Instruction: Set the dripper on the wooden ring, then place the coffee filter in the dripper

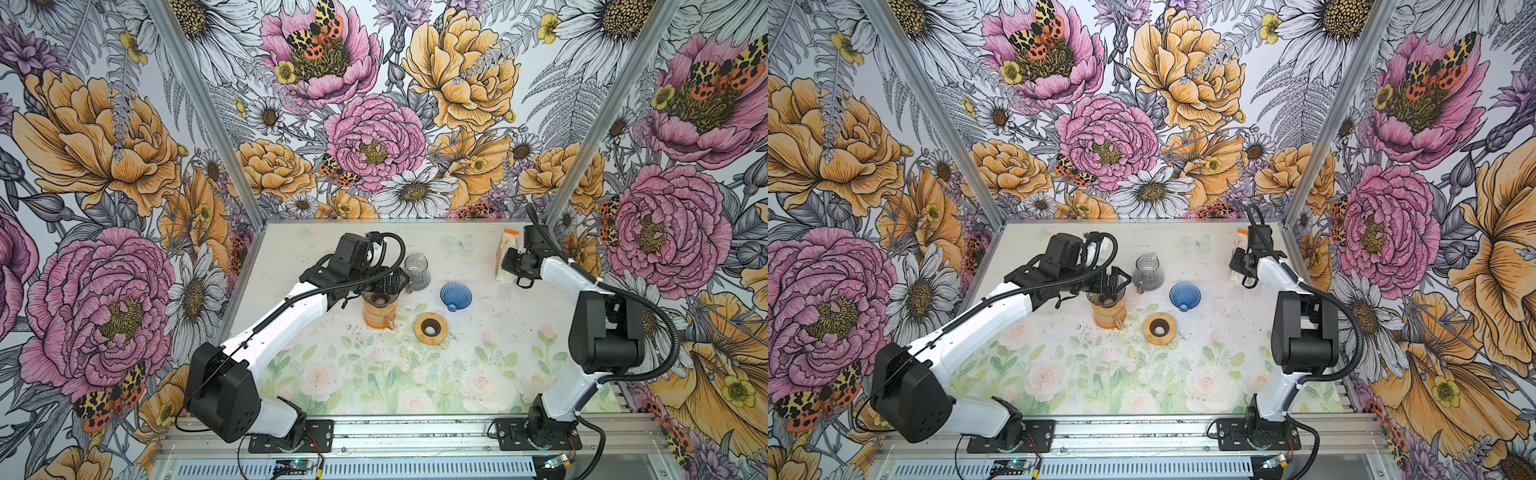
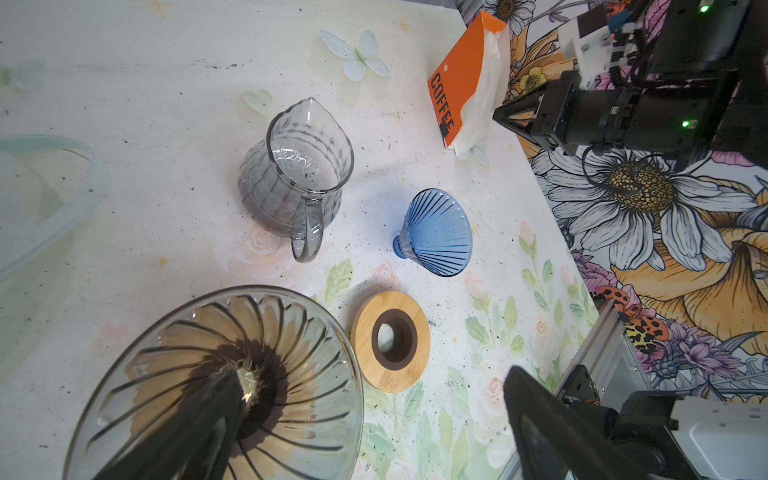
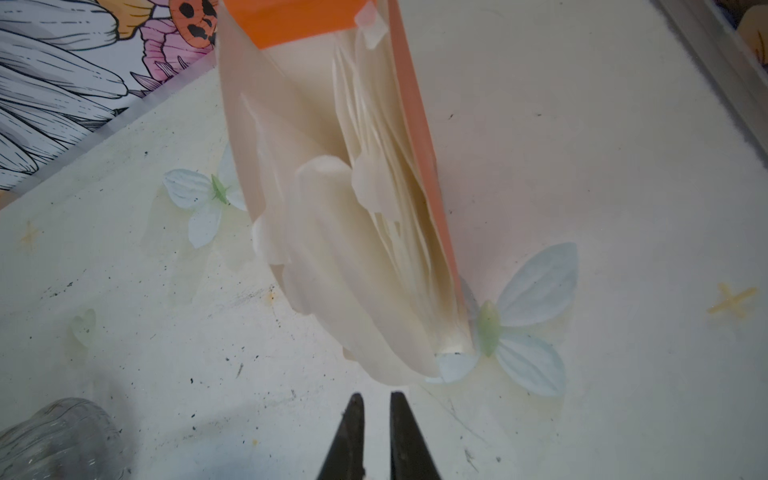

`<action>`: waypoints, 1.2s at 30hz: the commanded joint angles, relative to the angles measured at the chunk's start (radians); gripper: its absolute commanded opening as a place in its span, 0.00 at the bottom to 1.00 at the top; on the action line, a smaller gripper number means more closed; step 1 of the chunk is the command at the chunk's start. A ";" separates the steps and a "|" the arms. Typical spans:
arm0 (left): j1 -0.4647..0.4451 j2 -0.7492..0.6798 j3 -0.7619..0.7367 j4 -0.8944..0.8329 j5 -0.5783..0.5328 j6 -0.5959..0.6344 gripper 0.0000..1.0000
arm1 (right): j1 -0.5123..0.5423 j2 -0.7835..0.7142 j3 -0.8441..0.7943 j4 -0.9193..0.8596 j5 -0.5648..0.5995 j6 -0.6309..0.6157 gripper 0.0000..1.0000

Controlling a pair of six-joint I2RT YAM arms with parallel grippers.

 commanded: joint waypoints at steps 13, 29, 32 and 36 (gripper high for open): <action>-0.008 0.012 -0.002 0.000 -0.002 -0.015 0.99 | 0.001 -0.032 -0.101 -0.021 0.019 -0.065 0.17; -0.008 0.025 -0.006 0.006 -0.004 -0.017 0.99 | 0.027 0.091 0.003 -0.020 0.049 -0.138 0.19; -0.009 0.028 -0.006 0.004 -0.003 -0.018 0.99 | 0.036 0.109 0.022 -0.021 0.062 -0.145 0.19; -0.009 0.027 -0.007 0.004 -0.004 -0.018 0.99 | 0.042 0.119 0.035 -0.022 0.107 -0.146 0.20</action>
